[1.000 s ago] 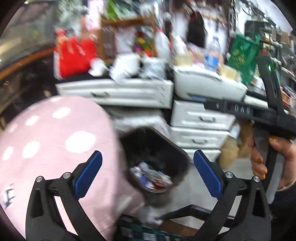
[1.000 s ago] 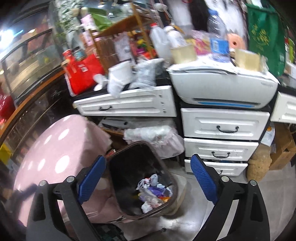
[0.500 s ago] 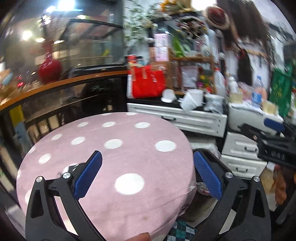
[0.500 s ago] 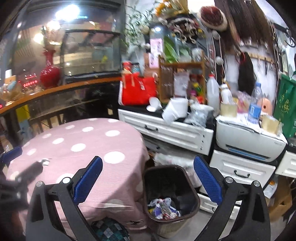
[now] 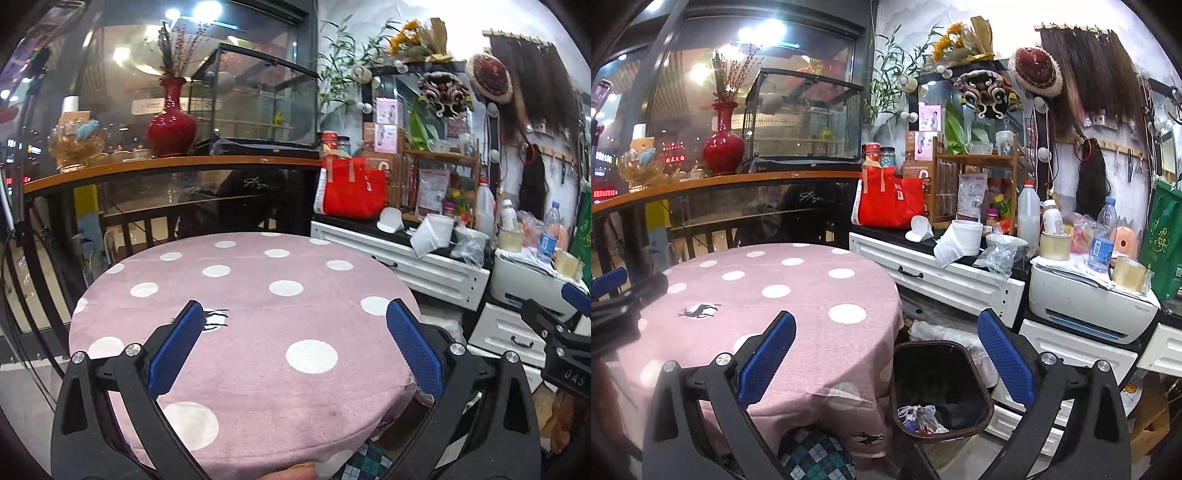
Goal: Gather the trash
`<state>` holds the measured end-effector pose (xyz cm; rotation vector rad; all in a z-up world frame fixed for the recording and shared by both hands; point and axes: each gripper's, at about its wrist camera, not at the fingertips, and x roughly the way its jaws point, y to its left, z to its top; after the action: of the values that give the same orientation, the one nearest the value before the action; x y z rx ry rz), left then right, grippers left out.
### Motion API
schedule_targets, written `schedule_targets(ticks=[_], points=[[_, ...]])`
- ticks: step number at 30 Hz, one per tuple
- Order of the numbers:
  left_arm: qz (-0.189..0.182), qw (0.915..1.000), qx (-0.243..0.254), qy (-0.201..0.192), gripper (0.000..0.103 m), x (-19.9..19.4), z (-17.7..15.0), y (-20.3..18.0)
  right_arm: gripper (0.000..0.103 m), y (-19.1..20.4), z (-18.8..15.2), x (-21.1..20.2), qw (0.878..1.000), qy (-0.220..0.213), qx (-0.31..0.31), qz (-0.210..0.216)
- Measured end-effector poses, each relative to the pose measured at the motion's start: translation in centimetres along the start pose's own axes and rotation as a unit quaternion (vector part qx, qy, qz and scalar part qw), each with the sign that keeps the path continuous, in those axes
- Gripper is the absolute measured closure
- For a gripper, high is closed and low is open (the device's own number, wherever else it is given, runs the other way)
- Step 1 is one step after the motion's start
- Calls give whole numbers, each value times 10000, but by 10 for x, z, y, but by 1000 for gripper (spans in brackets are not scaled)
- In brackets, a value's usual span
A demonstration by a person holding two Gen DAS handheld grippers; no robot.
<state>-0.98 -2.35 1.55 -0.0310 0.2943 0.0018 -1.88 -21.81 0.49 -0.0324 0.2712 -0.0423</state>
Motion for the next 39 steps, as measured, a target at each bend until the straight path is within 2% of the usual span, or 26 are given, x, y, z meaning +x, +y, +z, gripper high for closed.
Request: schedule_targets(ticks=[13,39], points=[[106,9996,-16,-242,6,-11,0,2,6,-1,0,-4,9999,-63,102,74],[-38,9997,39,-238,6,-15,0,-8,6,1,0,-7,9999,-64,115,82]])
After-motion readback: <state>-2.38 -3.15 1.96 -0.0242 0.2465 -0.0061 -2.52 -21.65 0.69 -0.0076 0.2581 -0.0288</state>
